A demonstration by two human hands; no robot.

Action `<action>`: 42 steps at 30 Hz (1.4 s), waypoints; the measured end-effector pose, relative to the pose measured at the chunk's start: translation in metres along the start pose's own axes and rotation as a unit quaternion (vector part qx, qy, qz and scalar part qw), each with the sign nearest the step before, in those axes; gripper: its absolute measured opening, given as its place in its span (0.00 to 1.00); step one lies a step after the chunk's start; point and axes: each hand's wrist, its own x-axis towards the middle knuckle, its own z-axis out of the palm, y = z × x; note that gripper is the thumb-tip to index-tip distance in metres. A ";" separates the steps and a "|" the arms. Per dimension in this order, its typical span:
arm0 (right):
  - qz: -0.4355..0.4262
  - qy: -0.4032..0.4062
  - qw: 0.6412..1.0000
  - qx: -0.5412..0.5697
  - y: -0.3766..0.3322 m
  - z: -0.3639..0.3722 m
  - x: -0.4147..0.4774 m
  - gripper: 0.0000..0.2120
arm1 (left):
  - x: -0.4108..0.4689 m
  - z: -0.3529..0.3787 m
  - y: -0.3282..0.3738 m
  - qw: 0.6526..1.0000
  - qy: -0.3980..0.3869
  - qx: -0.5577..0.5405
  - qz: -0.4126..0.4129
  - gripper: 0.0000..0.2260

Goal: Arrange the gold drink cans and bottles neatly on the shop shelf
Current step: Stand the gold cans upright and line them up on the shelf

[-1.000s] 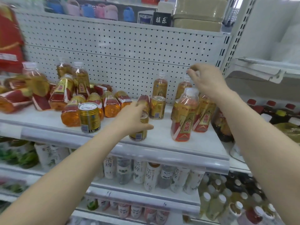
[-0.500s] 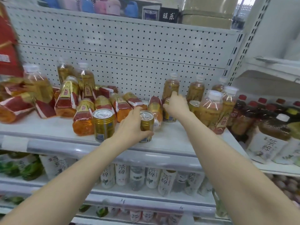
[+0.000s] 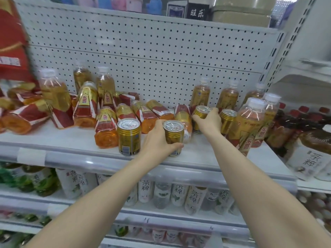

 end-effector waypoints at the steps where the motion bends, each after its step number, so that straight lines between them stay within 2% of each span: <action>1: -0.018 0.010 1.000 0.010 0.000 -0.002 -0.003 0.32 | -0.003 -0.001 0.002 1.000 0.010 -0.013 -0.005 0.36; 5: -0.107 0.033 0.993 0.039 -0.011 -0.023 -0.018 0.27 | -0.016 -0.011 0.013 0.996 0.071 -0.045 -0.017 0.36; 9: -0.170 0.028 0.983 0.060 -0.024 -0.046 -0.034 0.27 | -0.034 -0.027 0.024 0.992 0.114 -0.043 -0.027 0.37; 18: -0.222 -0.036 0.966 0.128 -0.061 -0.051 -0.086 0.35 | -0.109 -0.085 0.016 0.974 0.215 -0.013 -0.072 0.36; 23: -0.261 -0.094 0.944 0.178 -0.101 -0.032 -0.130 0.33 | -0.158 -0.125 -0.006 0.956 0.266 0.011 -0.126 0.36; 27: -0.309 -0.148 0.919 0.194 -0.143 0.002 -0.177 0.34 | -0.197 -0.165 -0.031 0.934 0.314 0.032 -0.166 0.35; 30: -0.339 -0.197 0.897 0.206 -0.173 0.034 -0.218 0.31 | -0.227 -0.201 -0.056 0.918 0.339 0.046 -0.199 0.34; 36: -0.347 -0.282 0.865 0.226 -0.240 0.121 -0.302 0.28 | -0.282 -0.288 -0.115 0.886 0.386 0.066 -0.247 0.34; 42: -0.365 -0.330 0.837 0.238 -0.320 0.206 -0.383 0.26 | -0.334 -0.398 -0.186 0.853 0.420 0.123 -0.286 0.37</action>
